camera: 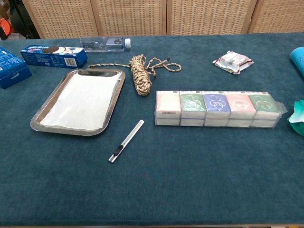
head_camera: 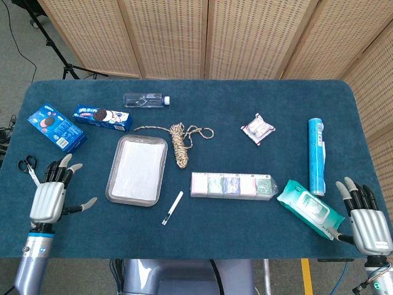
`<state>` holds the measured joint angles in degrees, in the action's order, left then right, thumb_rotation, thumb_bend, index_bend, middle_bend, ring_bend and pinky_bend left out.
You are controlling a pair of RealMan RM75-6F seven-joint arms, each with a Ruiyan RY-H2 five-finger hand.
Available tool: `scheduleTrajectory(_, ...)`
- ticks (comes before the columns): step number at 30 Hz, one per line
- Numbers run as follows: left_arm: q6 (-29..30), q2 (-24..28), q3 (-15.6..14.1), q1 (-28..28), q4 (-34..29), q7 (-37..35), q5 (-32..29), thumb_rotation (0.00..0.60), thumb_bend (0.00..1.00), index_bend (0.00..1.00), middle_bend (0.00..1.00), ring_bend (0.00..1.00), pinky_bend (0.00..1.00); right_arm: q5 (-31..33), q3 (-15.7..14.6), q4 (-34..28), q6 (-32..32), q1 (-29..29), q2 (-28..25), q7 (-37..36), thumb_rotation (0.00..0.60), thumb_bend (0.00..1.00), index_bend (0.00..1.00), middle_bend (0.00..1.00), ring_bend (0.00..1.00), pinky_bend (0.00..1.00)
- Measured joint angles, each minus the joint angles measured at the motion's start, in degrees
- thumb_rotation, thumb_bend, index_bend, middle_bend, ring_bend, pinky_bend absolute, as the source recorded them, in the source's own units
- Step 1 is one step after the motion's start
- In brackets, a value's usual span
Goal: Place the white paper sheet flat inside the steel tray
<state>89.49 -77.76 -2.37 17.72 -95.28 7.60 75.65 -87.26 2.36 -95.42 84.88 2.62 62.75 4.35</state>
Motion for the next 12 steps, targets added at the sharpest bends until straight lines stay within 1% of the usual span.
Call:
scheduleTrajectory(4,2.03,0.06,-1.08,-3.06,1.87,0.47,1.38,0.329,0.11,0.2,0.0,0.0,0.0,-0.09,-0.18,0.18,-0.5,0.22,0.15,0.12,0.6,0.0,0.0,0.0,0.0,0.0)
scheduleTrajectory(7,2.46,0.41,-1.77,-4.65,2.32,0.47,2.29,0.327,0.11,0.2,0.0,0.0,0.0,-0.16,-0.27,0.18,-0.65,0.31,0.17,0.27,0.6,0.0,0.0,0.0,0.0,0.0)
scheduleTrajectory(12,2.87,0.69,-2.09,-6.43,2.8,-0.53,4.11,0.328,0.11,0.2,0.0,0.0,0.0,-0.24,-0.49,0.23,-0.83,0.37,0.49,1.32,0.6,0.0,0.0,0.0,0.0,0.0)
